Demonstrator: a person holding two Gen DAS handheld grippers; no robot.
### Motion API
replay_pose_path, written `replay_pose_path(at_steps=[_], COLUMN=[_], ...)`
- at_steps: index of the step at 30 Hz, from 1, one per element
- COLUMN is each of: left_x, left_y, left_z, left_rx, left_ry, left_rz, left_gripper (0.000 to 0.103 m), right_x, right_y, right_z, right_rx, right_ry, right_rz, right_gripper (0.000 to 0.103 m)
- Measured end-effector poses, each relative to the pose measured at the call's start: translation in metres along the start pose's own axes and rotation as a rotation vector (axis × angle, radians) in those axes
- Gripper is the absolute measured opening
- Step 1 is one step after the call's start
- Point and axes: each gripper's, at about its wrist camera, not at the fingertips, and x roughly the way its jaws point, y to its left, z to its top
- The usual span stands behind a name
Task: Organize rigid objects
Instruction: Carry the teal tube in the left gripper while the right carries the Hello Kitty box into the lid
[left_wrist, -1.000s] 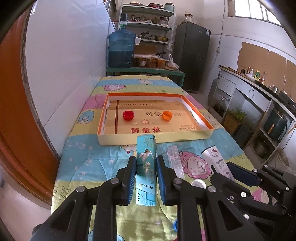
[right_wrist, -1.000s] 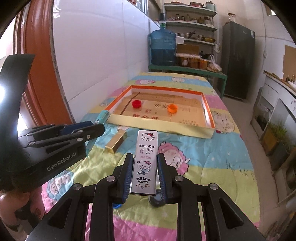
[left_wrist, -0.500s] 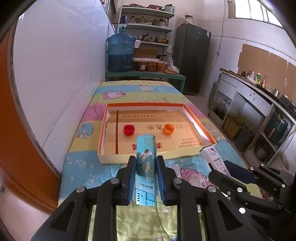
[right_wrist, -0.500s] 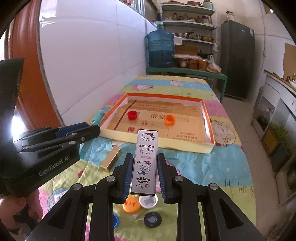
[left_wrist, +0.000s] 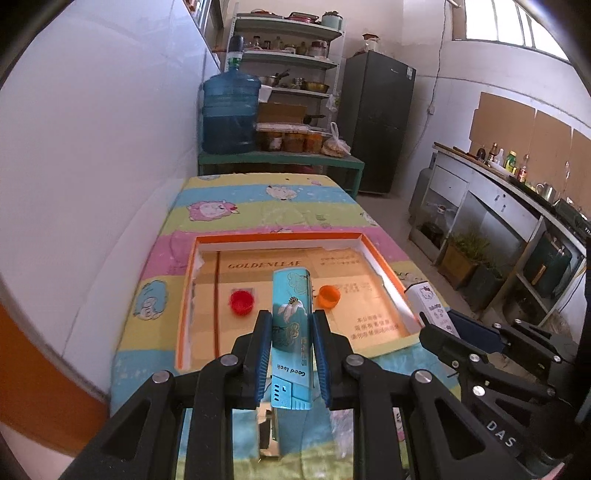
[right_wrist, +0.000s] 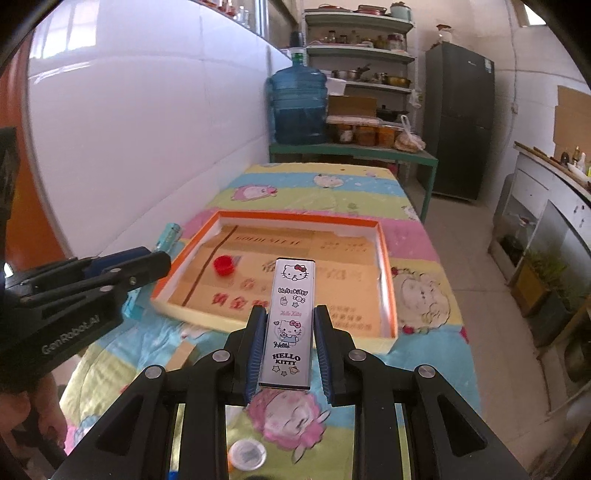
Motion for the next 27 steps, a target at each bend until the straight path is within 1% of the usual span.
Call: replay_pose_path(at_steps=[5, 17, 21, 27], left_x=[0.022, 0.067, 0.082, 0.112], left_y=[0.000, 0.000, -0.003, -0.002], left_z=[0.012, 0.037, 0.043, 0.043], left_rx=[-0.006, -0.013, -0.016, -0.028], left_ry=[0.026, 0.065, 0.074, 0.119], left_rz=[-0.007, 0.021, 0.028, 0.033], left_gripper=[0.023, 0.023, 0.023, 0.023], right_x=[0.015, 0.062, 0.082, 0.111], right_y=[-0.016, -0.049, -0.055, -0.062], right_z=[0.013, 0.049, 0.054, 0.054], right_rx=[0.009, 0.031, 0.029, 0.023], right_ry=[0.005, 0.026, 0.046, 0.085], right_rz=[-0.017, -0.023, -0.020, -0.021], right_gripper=[0.027, 0.027, 0.027, 0.027])
